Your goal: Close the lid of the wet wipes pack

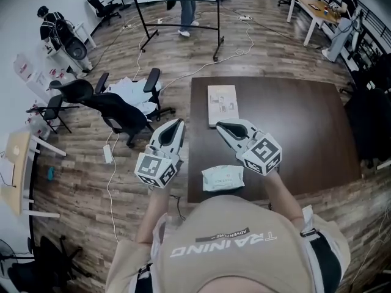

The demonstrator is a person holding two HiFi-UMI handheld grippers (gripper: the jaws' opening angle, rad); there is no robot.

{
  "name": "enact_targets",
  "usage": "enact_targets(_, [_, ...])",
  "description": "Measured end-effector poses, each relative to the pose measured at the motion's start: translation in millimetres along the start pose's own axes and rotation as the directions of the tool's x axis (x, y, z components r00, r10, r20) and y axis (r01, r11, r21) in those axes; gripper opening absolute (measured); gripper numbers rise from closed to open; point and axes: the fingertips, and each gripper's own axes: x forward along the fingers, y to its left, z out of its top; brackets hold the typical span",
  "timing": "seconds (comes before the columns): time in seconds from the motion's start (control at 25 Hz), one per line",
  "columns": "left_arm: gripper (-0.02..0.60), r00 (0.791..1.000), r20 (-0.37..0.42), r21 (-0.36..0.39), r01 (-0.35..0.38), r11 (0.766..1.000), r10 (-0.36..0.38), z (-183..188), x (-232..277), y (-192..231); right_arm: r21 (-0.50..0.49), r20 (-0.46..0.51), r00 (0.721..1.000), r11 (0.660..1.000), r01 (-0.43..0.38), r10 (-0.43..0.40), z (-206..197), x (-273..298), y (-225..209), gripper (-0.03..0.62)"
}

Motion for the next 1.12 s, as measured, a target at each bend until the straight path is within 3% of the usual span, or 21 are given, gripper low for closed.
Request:
enact_targets(0.16, [0.009, 1.000, -0.010, 0.059, 0.001, 0.998, 0.000, 2.1, -2.8, -11.6, 0.007, 0.009, 0.998, 0.998, 0.062, -0.062, -0.8, -6.5, -6.4, 0.014])
enact_targets(0.36, [0.009, 1.000, -0.008, -0.034, -0.026, 0.999, 0.026, -11.8, -8.6, -7.7, -0.068, 0.001, 0.989, 0.987, 0.149, -0.149, 1.1, -8.5, -16.2, 0.014])
enact_targets(0.52, [0.009, 0.999, -0.011, -0.125, -0.054, 0.991, 0.053, -28.3, -13.8, -3.5, -0.092, -0.011, 0.990, 0.986, 0.141, -0.142, -2.0, -2.8, -12.5, 0.014])
enact_targets(0.8, [0.009, 0.992, -0.049, -0.096, -0.122, 0.988, 0.118, -41.4, -22.1, 0.8, -0.052, -0.024, 0.987, 0.987, 0.154, -0.156, -13.4, -3.6, -12.8, 0.014])
enact_targets(1.0, [0.009, 0.995, -0.062, -0.115, -0.088, 0.989, 0.081, -49.5, -15.4, -12.7, -0.121, -0.065, 0.984, 0.980, 0.160, -0.169, -23.0, -10.5, -10.9, 0.014])
enact_targets(1.12, [0.009, 0.996, -0.076, -0.120, -0.065, 0.991, 0.056, -52.1, -9.0, -18.1, -0.089, -0.057, 0.989, 0.987, 0.130, -0.136, -26.8, -8.2, -5.8, 0.014])
